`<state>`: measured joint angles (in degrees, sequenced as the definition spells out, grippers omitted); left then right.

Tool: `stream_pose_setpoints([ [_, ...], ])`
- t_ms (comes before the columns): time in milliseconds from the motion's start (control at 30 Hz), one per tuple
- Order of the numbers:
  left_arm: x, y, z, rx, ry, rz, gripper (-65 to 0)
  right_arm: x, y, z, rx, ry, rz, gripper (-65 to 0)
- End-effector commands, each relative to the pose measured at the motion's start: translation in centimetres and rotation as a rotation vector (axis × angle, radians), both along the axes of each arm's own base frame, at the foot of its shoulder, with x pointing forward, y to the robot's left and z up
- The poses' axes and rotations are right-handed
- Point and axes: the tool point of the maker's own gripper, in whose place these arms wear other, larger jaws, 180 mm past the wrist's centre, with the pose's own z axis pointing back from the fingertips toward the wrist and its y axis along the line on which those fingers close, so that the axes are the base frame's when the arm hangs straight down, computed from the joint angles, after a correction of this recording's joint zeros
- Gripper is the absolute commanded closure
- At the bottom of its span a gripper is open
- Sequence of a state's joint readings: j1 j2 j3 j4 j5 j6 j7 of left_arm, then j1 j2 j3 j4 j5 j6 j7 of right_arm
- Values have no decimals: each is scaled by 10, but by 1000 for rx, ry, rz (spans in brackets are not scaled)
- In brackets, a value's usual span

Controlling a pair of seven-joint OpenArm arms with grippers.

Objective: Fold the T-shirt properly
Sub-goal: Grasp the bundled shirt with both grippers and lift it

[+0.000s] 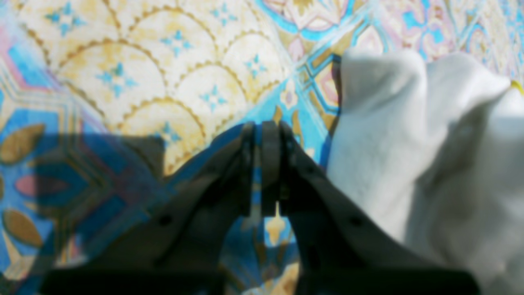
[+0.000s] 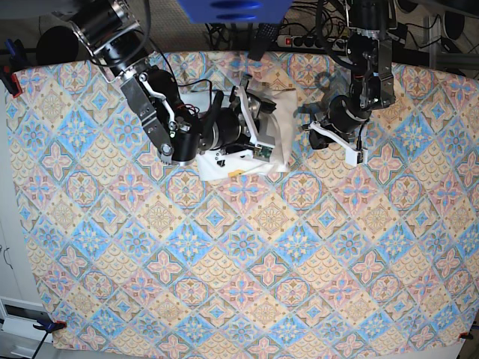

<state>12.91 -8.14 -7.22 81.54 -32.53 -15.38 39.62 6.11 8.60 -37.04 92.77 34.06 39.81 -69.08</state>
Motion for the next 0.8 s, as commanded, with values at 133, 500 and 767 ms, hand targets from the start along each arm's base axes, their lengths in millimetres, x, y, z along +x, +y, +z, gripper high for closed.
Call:
stream_pose_setpoints([
  [133,-5,14,15,7,-38,0,-17,22,5,37,88,-98,-30,-281],
  [500,-26,20,27,30,-49,-28,-17,61,-31,47,103,-131,-204,-278],
  [767,-17,5,31,12,-67,-63,-17,65,-34,44,87,-134,-216,-278],
])
